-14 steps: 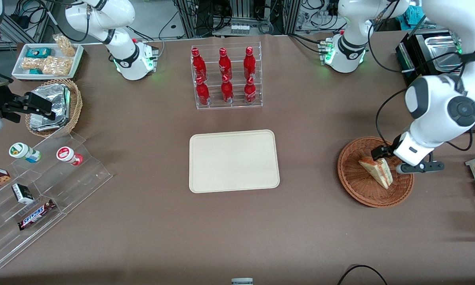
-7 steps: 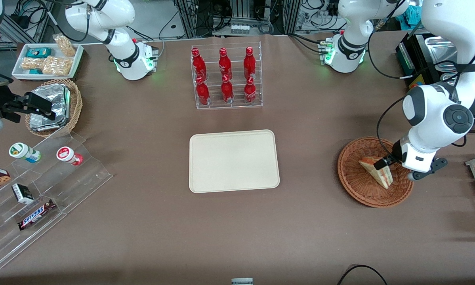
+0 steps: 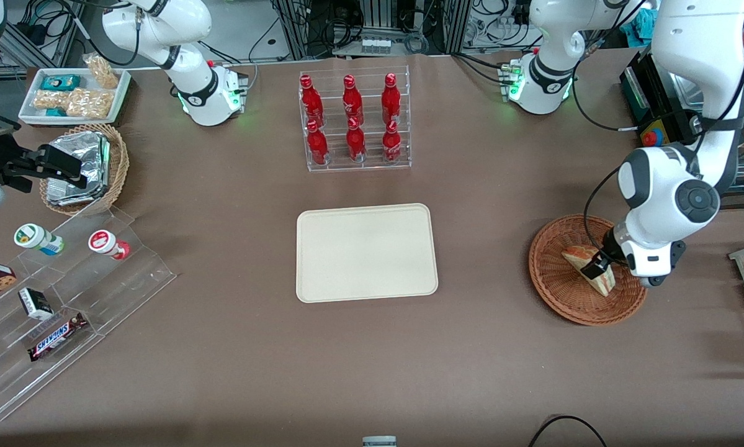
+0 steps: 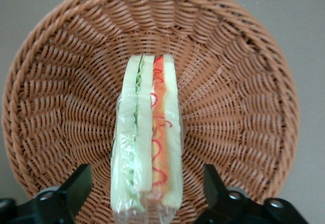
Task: Place sandwich from basket to tray
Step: 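Lower the open left gripper over the wrapped sandwich in the basket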
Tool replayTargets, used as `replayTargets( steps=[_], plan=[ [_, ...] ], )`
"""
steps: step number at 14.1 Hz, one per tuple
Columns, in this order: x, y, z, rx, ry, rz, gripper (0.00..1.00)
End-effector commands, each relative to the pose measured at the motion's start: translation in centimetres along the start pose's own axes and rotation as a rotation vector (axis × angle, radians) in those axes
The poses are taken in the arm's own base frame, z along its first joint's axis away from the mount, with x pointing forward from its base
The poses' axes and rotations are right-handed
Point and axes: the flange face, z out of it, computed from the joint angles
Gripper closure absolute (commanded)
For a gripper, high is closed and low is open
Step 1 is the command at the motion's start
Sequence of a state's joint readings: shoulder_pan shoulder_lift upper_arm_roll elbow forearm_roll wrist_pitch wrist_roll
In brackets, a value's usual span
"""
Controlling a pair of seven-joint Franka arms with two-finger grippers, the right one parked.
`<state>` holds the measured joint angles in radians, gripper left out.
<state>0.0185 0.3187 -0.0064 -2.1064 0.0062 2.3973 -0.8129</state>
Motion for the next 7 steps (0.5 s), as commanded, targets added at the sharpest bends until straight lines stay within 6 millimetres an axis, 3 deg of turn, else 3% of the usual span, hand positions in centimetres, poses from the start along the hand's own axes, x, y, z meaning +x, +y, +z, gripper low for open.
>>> replayTargets(
  steps=[1,2,3,4,6,7],
  plan=[
    [0.0,0.1,0.9,0.005,-0.003,-0.016,0.7],
    [-0.1,0.0,0.8,0.008,-0.005,-0.009,0.87],
    [-0.2,0.2,0.3,0.01,-0.003,-0.002,0.92],
    [-0.3,0.2,-0.6,0.025,-0.011,0.005,0.94],
    [-0.4,0.8,-4.4,0.053,-0.035,0.028,0.96],
    [-1.5,2.0,-6.3,0.075,-0.049,0.069,0.97]
  ],
)
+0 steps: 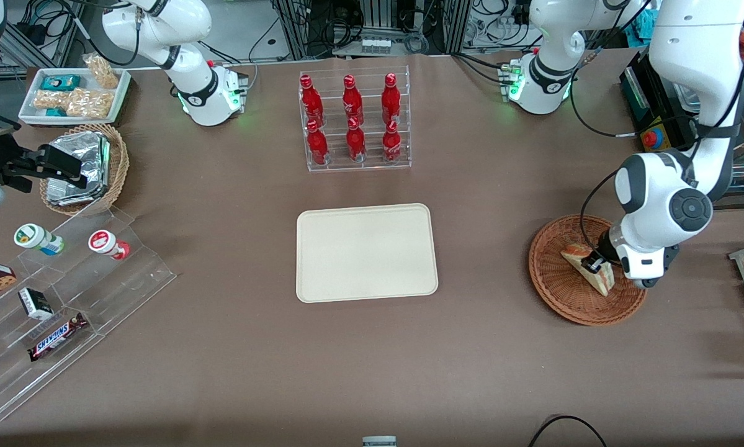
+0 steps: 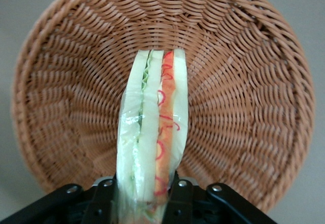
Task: Place sandwich from basket to tray
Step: 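Lower the open left gripper over the wrapped sandwich in the basket, then close the left gripper on the sandwich and lift it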
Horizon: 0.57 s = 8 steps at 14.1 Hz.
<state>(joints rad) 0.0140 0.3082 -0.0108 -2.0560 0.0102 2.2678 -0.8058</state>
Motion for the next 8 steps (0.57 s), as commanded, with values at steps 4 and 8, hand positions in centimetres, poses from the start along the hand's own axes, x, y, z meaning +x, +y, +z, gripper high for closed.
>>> replayTargets(
  steps=[4,8],
  plan=[
    [-7.1,6.9,-9.2,0.082,-0.03,0.359,0.99],
    [-14.8,13.7,-8.9,0.07,-0.015,0.675,1.0]
  ],
)
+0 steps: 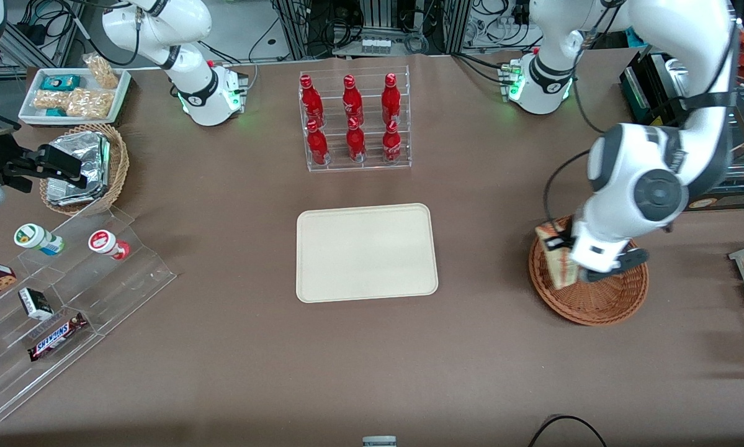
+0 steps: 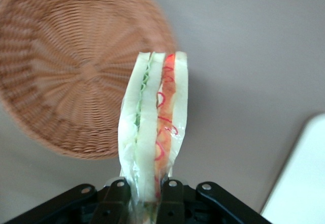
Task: Place sandwich from basket to tray
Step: 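Close the left gripper on the sandwich and lift it, then carry the sandwich over the cream tray and lower it onto the tray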
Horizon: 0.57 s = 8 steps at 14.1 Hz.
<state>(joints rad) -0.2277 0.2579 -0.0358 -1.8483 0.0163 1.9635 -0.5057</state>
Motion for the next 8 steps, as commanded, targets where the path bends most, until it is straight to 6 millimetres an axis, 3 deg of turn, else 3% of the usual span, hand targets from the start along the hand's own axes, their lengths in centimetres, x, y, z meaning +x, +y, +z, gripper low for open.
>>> replayTargets(
  steps=[1,4,6,8],
  plan=[
    [-1.9,7.5,1.0,0.011,0.013,0.149,1.0],
    [-4.5,16.3,3.5,-0.009,0.034,0.154,1.0],
    [-6.6,21.6,4.2,-0.03,0.041,0.159,1.0],
    [-8.6,25.7,5.2,-0.054,0.05,0.147,1.0]
  ],
)
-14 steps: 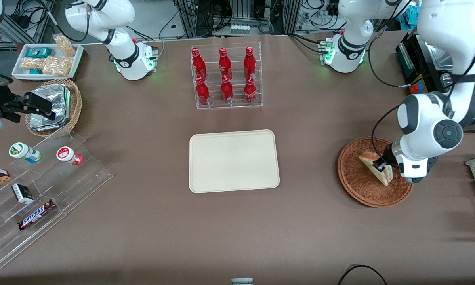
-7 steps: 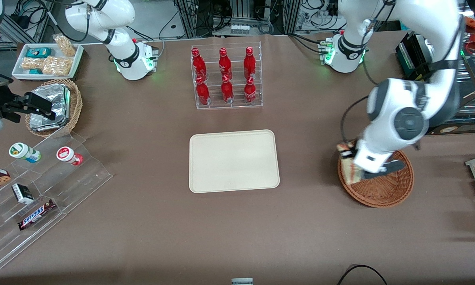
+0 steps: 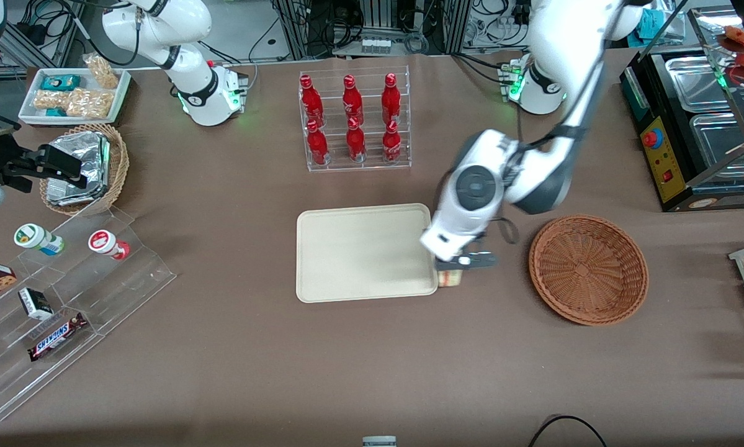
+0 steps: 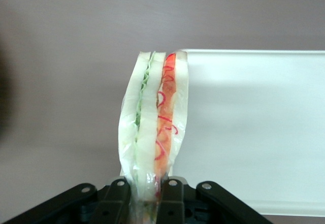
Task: Place sandwich from basket to tray
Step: 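Carry the sandwich over the cream tray and lower it onto the tray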
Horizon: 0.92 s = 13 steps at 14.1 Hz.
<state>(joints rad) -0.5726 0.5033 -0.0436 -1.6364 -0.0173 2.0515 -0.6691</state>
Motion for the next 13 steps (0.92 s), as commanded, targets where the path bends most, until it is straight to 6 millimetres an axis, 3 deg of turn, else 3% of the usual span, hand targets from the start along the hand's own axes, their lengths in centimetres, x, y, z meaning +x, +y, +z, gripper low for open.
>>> replayTargets(
  steps=[1,3,5,11,13],
  plan=[
    [-0.4,6.1,0.8,-0.043,0.034,-0.036,1.0],
    [-2.2,10.2,2.6,-0.074,0.064,-0.069,1.0],
    [-3.2,12.7,3.9,-0.105,0.09,-0.089,1.0],
    [-5.6,16.0,7.3,-0.094,0.071,-0.126,0.99],
    [-5.6,16.2,8.2,-0.096,0.066,-0.144,0.9]
  ],
)
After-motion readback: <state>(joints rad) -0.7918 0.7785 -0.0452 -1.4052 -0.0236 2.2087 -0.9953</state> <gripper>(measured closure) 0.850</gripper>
